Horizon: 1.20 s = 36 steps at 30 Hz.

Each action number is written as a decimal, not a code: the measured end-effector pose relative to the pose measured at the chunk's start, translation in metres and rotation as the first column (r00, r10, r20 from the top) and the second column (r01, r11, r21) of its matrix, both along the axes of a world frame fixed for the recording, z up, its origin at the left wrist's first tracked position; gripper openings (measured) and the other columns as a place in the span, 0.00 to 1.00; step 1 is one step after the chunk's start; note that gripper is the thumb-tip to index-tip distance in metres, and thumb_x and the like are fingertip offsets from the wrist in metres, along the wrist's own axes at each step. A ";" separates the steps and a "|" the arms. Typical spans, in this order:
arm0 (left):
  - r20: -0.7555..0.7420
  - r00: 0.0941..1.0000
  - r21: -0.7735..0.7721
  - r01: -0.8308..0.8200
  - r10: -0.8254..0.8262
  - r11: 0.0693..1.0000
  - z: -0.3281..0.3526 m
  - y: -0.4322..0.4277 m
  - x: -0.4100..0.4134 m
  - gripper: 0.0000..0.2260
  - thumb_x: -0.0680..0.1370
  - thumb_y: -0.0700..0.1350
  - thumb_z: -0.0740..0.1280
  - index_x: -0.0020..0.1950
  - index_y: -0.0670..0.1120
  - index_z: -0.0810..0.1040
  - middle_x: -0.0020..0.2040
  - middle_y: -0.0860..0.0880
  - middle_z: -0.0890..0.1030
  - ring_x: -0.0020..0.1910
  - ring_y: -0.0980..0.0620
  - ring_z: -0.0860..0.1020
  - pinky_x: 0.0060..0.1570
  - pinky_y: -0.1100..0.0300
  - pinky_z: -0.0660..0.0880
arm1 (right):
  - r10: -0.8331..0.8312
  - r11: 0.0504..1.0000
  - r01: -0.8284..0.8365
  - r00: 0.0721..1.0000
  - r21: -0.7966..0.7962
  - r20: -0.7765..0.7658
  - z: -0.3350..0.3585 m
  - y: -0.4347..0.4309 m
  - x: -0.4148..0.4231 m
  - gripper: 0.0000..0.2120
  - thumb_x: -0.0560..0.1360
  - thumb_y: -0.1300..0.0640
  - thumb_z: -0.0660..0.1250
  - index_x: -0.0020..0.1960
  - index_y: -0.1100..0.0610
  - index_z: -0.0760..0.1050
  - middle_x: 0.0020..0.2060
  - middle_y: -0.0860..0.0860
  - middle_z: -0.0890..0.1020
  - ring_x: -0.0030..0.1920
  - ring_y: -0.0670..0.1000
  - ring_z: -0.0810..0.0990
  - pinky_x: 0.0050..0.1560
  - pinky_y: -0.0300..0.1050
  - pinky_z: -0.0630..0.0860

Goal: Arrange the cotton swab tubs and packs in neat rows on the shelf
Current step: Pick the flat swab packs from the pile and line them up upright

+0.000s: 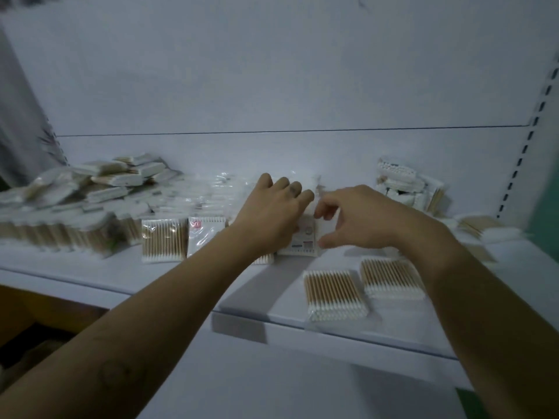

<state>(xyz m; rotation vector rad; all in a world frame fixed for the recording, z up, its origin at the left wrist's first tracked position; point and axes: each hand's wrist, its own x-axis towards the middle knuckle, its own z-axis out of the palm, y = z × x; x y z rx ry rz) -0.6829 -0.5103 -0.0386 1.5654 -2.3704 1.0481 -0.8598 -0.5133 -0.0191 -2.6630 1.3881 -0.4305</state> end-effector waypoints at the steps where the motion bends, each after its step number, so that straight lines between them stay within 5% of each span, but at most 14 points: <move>1: -0.013 1.000 -0.016 0.014 -0.014 1.000 -0.003 0.003 0.000 0.22 0.76 0.51 0.67 0.69 0.48 0.68 0.63 0.47 0.75 0.60 0.45 0.72 0.56 0.51 0.64 | 0.029 0.998 -0.027 0.999 0.050 -0.037 0.002 0.012 -0.006 0.23 0.67 0.43 0.76 0.59 0.46 0.76 0.50 0.40 0.77 0.47 0.41 0.76 0.47 0.39 0.74; 6: -0.122 0.991 -0.051 0.050 -0.056 0.997 -0.015 0.027 0.010 0.23 0.73 0.47 0.72 0.66 0.47 0.73 0.60 0.45 0.77 0.57 0.43 0.75 0.53 0.49 0.68 | 0.135 0.984 -0.088 0.934 0.154 -0.332 -0.006 0.053 -0.014 0.34 0.62 0.35 0.76 0.64 0.40 0.71 0.55 0.37 0.74 0.54 0.42 0.72 0.55 0.41 0.71; 10: -0.222 0.973 -0.035 0.059 -0.066 0.998 -0.024 0.042 0.014 0.20 0.72 0.44 0.73 0.62 0.48 0.77 0.58 0.45 0.79 0.54 0.43 0.76 0.52 0.49 0.69 | 0.112 0.993 -0.090 0.933 0.079 -0.343 -0.018 0.055 -0.008 0.29 0.66 0.40 0.76 0.64 0.42 0.71 0.57 0.41 0.75 0.56 0.46 0.73 0.58 0.46 0.72; 13: -0.467 0.877 0.043 0.154 -0.117 0.987 -0.029 0.057 0.015 0.15 0.77 0.44 0.67 0.64 0.49 0.75 0.56 0.50 0.79 0.55 0.47 0.76 0.54 0.53 0.67 | 0.076 0.993 -0.063 0.988 0.098 -0.137 -0.014 0.052 -0.009 0.23 0.71 0.44 0.71 0.65 0.43 0.72 0.50 0.44 0.80 0.48 0.46 0.77 0.49 0.42 0.74; 15: -0.709 0.691 0.081 0.281 -0.142 0.956 -0.033 0.067 0.016 0.13 0.79 0.41 0.65 0.63 0.48 0.75 0.49 0.53 0.79 0.48 0.51 0.77 0.50 0.54 0.73 | -0.004 0.992 -0.010 0.994 0.125 0.111 -0.011 0.048 -0.010 0.20 0.73 0.48 0.68 0.65 0.45 0.73 0.43 0.46 0.79 0.40 0.46 0.79 0.40 0.41 0.75; 18: -0.837 0.529 0.072 0.355 -0.137 0.932 -0.037 0.075 0.012 0.13 0.80 0.41 0.65 0.64 0.49 0.73 0.46 0.55 0.78 0.42 0.57 0.77 0.44 0.60 0.75 | -0.192 0.971 0.116 0.899 0.208 0.395 -0.011 0.043 -0.006 0.14 0.75 0.52 0.66 0.61 0.50 0.75 0.42 0.49 0.80 0.30 0.52 0.83 0.31 0.42 0.78; 21: -0.918 0.386 0.104 0.455 -0.091 0.884 -0.034 0.085 -0.002 0.21 0.78 0.48 0.69 0.69 0.52 0.68 0.52 0.58 0.77 0.46 0.62 0.78 0.42 0.71 0.73 | -0.328 0.917 0.102 0.743 0.386 0.583 -0.012 0.047 0.004 0.13 0.76 0.52 0.67 0.59 0.56 0.76 0.43 0.55 0.82 0.30 0.56 0.84 0.33 0.49 0.82; 24: -0.930 0.362 0.130 0.467 -0.055 0.874 -0.047 0.089 -0.015 0.30 0.72 0.55 0.74 0.71 0.53 0.67 0.57 0.58 0.74 0.53 0.63 0.75 0.45 0.75 0.71 | -0.393 0.855 -0.005 0.647 0.519 0.653 -0.015 0.056 0.010 0.14 0.78 0.50 0.66 0.59 0.57 0.76 0.42 0.60 0.83 0.34 0.60 0.85 0.38 0.54 0.83; 28: -0.952 0.297 0.027 0.336 -0.079 0.941 -0.075 0.086 -0.010 0.20 0.72 0.51 0.75 0.61 0.52 0.73 0.51 0.56 0.77 0.49 0.61 0.76 0.44 0.73 0.70 | -0.429 0.799 -0.085 0.613 0.596 0.663 -0.034 0.073 0.018 0.11 0.81 0.49 0.61 0.55 0.54 0.76 0.42 0.60 0.84 0.39 0.59 0.86 0.44 0.56 0.83; 31: -0.979 0.161 -0.075 0.305 -0.129 0.949 -0.077 0.078 -0.003 0.13 0.76 0.43 0.71 0.58 0.51 0.73 0.47 0.56 0.79 0.46 0.61 0.78 0.45 0.64 0.76 | -0.345 0.917 0.082 0.657 0.390 0.671 -0.046 0.072 0.019 0.09 0.79 0.49 0.64 0.57 0.51 0.76 0.50 0.53 0.84 0.44 0.53 0.84 0.47 0.52 0.81; 33: -0.985 0.074 -0.128 0.291 -0.156 0.948 -0.076 0.075 -0.002 0.14 0.79 0.39 0.66 0.63 0.48 0.70 0.49 0.52 0.81 0.46 0.59 0.80 0.44 0.65 0.77 | -0.275 0.961 0.205 0.745 0.184 0.608 -0.054 0.067 0.020 0.20 0.76 0.52 0.69 0.67 0.50 0.71 0.60 0.49 0.77 0.53 0.50 0.80 0.57 0.53 0.77; 36: -0.978 0.156 -0.091 0.279 -0.138 0.956 -0.080 0.075 -0.004 0.16 0.79 0.35 0.63 0.66 0.45 0.66 0.48 0.55 0.78 0.46 0.59 0.79 0.42 0.72 0.74 | -0.186 0.982 0.133 0.753 0.132 0.631 -0.068 0.066 0.033 0.32 0.75 0.56 0.72 0.75 0.48 0.63 0.67 0.49 0.72 0.62 0.51 0.75 0.64 0.51 0.73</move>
